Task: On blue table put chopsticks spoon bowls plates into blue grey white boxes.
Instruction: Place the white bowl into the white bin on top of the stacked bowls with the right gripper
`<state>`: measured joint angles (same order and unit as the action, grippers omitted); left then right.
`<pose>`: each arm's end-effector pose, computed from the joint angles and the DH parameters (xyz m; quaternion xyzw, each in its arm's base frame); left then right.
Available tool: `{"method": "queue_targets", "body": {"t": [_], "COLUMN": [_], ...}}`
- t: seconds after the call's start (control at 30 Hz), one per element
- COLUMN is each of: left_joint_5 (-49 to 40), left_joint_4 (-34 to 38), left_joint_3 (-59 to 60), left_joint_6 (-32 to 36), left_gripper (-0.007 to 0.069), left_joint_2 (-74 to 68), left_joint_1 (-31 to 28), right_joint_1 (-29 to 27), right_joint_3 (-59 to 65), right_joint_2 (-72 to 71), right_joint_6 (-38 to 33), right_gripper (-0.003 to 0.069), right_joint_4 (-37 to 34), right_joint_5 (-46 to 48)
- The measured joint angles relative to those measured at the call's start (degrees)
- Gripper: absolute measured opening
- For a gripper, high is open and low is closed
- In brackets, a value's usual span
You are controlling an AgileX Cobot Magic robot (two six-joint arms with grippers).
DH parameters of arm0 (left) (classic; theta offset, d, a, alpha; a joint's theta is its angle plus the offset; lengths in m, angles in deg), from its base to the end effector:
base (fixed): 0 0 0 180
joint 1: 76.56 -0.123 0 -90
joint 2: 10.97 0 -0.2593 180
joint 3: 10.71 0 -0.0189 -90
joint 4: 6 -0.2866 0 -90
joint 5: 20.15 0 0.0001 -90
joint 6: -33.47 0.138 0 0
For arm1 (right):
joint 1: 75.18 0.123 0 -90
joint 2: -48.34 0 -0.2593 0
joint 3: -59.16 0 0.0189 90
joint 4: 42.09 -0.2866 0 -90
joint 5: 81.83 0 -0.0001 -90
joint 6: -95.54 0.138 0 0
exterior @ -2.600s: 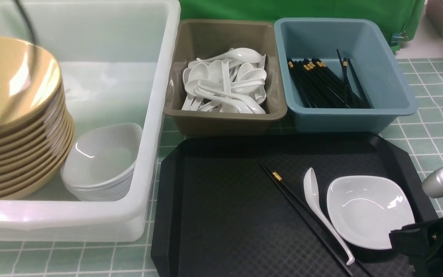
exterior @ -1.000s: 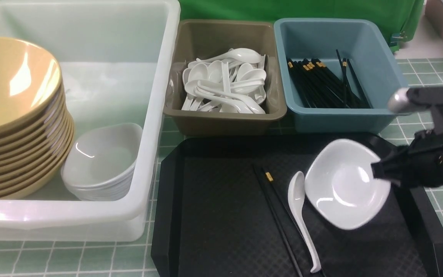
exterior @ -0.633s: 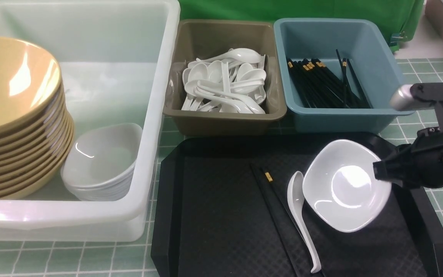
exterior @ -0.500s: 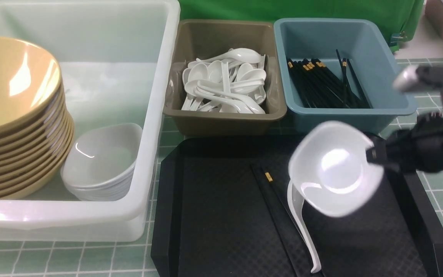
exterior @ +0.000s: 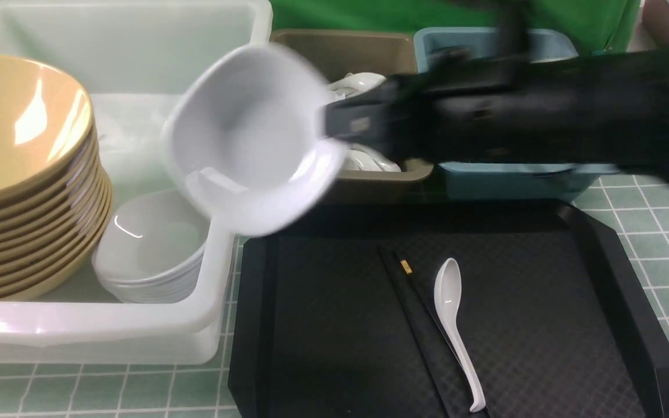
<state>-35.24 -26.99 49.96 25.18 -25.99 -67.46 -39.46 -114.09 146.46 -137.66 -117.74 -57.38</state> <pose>0.1600 -0.0126 0.2797 0.0968 0.6993 0.0511 0.7064 0.3218 0.2997 0.2785 -0.2174 0.7868 0.4115 0.4053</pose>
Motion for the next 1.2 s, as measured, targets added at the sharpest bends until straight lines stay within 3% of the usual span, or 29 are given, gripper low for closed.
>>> {"method": "queue_targets", "body": {"t": [0.1,0.47,0.83,1.07,1.13,1.2], "left_joint_5": [0.0,0.0,0.0,-0.18,-0.18,-0.18], "left_joint_4": [0.0,0.05,0.21,0.21,0.21,0.21], "left_joint_3": [0.0,0.0,0.0,0.0,0.0,0.0], "left_joint_6": [-0.08,-0.2,-0.26,-0.63,-0.63,-0.63], "left_gripper": [0.0002,0.0002,0.0002,0.0002,0.0002,0.0002], "left_joint_2": [0.0,0.0,0.0,0.0,0.0,0.0], "left_joint_1": [0.0,0.0,0.0,0.0,0.0,0.0], "right_joint_1": [3.28,3.83,3.83,3.83,3.77,3.65], "right_joint_3": [-6.67,-14.11,-14.17,-14.12,-14.12,-14.12], "right_joint_2": [9.1,19.63,21.65,19.5,17.34,14.81], "right_joint_6": [0.03,4.09,6.42,6.42,6.42,8.43], "right_gripper": [0.0081,0.0096,0.0268,0.0283,0.0283,0.0283], "right_joint_4": [-0.52,-1.99,-1.89,-1.03,1.85,9.12], "right_joint_5": [-1.72,-2.98,-1.48,0.34,1.49,4.11]}}
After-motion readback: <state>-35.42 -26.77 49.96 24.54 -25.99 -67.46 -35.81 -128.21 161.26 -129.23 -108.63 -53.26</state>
